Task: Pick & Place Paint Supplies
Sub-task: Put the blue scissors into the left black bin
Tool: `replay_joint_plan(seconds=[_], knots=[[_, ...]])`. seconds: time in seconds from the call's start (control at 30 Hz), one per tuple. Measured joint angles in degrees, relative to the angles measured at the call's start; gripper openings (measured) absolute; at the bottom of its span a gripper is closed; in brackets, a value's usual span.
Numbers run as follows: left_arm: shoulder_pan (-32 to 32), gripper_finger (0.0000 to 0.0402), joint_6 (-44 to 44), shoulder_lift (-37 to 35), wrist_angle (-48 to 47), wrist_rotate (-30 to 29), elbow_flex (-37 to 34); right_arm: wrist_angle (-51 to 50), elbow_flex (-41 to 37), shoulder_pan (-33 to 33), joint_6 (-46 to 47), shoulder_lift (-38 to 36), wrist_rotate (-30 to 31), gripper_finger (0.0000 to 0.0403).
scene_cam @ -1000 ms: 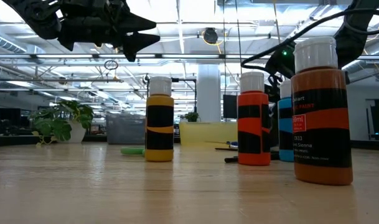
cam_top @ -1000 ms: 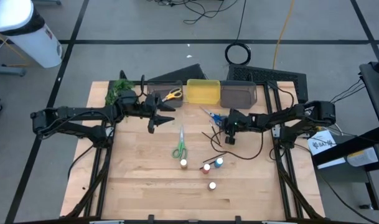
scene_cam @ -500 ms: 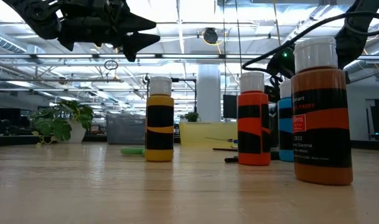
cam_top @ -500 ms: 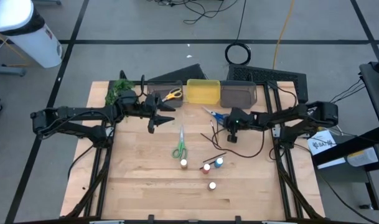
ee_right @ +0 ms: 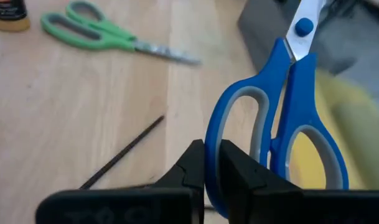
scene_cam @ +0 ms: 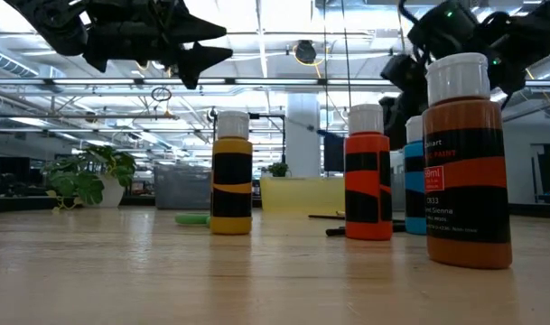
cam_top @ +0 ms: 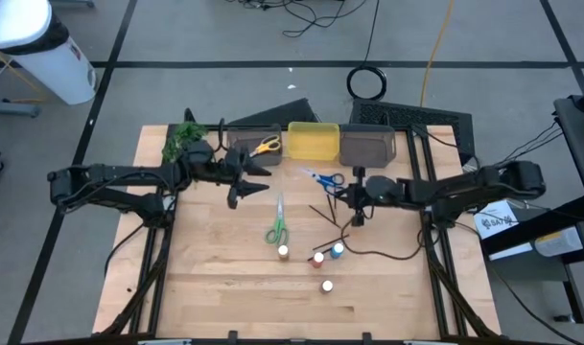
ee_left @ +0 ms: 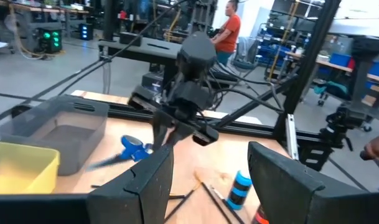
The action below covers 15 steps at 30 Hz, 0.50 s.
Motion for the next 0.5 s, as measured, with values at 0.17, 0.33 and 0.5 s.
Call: replay_joint_plan(seconds=[0.17,0.33,0.5], knots=[[-2.46,0.0216,0.77,0.0,0.06,-0.02,0.02,3.81,0.04,2.7,-3.58,-0.27,0.04,0.0016],[-5.94,0.0216,1.87,0.0,0.1,-4.56,0.0,5.72,0.61,4.32,-5.92,-0.27,5.58,0.0016],[-9.29,0.0216,0.34,0.0,0.44,-14.93,0.0,4.69,2.23,6.55,-7.95,-0.27,7.36,0.0016]])
